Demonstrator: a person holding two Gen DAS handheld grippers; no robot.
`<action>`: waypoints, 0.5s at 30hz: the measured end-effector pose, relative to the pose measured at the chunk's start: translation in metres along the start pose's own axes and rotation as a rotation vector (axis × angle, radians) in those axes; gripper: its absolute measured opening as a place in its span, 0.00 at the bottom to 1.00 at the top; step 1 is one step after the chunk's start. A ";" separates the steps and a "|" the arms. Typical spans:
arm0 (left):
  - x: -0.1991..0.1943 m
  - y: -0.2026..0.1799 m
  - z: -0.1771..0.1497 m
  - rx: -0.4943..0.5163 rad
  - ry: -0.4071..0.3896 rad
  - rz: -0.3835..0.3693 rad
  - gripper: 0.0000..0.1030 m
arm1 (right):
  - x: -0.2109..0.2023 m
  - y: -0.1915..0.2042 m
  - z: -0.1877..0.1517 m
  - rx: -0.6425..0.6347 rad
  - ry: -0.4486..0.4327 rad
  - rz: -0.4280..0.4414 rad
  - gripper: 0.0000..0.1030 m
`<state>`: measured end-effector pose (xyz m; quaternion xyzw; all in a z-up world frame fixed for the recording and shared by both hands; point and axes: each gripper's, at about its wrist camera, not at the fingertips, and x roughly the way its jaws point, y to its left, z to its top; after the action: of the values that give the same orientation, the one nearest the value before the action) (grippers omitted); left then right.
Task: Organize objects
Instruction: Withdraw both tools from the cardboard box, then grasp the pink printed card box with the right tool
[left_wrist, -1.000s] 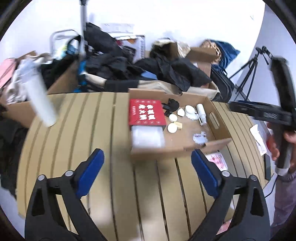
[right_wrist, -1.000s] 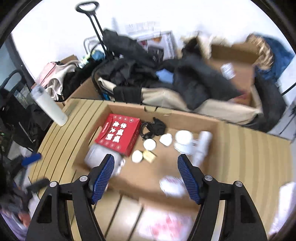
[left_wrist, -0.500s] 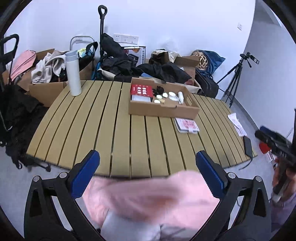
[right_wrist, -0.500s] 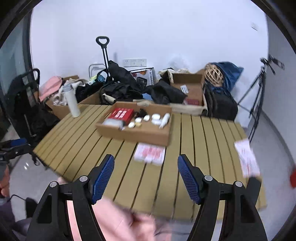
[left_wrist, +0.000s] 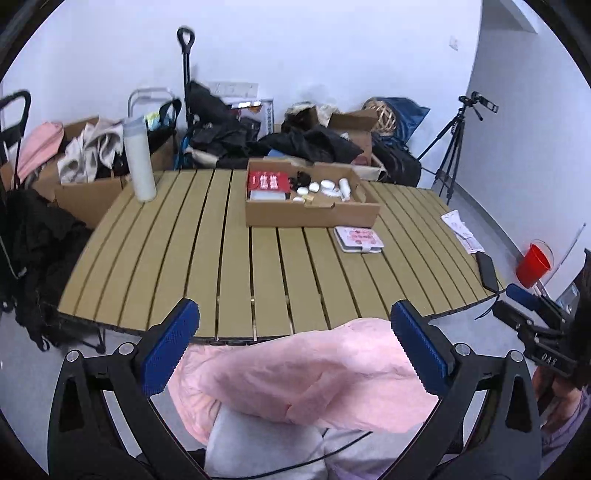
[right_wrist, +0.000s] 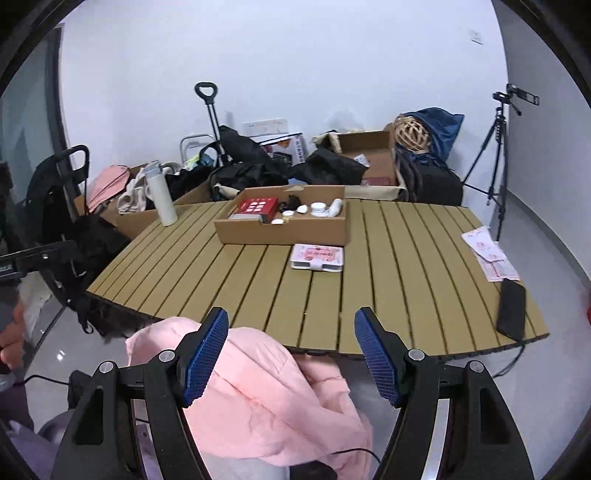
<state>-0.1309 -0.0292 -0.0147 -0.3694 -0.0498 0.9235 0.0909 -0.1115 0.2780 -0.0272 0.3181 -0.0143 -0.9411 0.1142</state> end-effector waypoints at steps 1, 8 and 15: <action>0.007 0.001 0.000 -0.010 0.011 -0.004 1.00 | 0.006 0.000 -0.002 -0.004 0.006 -0.002 0.72; 0.098 -0.012 0.014 0.015 0.091 -0.020 0.98 | 0.081 -0.023 0.005 0.022 0.118 0.013 0.72; 0.211 -0.056 0.053 0.070 0.163 -0.144 0.72 | 0.182 -0.069 0.038 0.097 0.236 0.004 0.72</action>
<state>-0.3103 0.0672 -0.1100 -0.4352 -0.0363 0.8827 0.1737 -0.2891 0.3025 -0.1117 0.4317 -0.0469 -0.8951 0.1013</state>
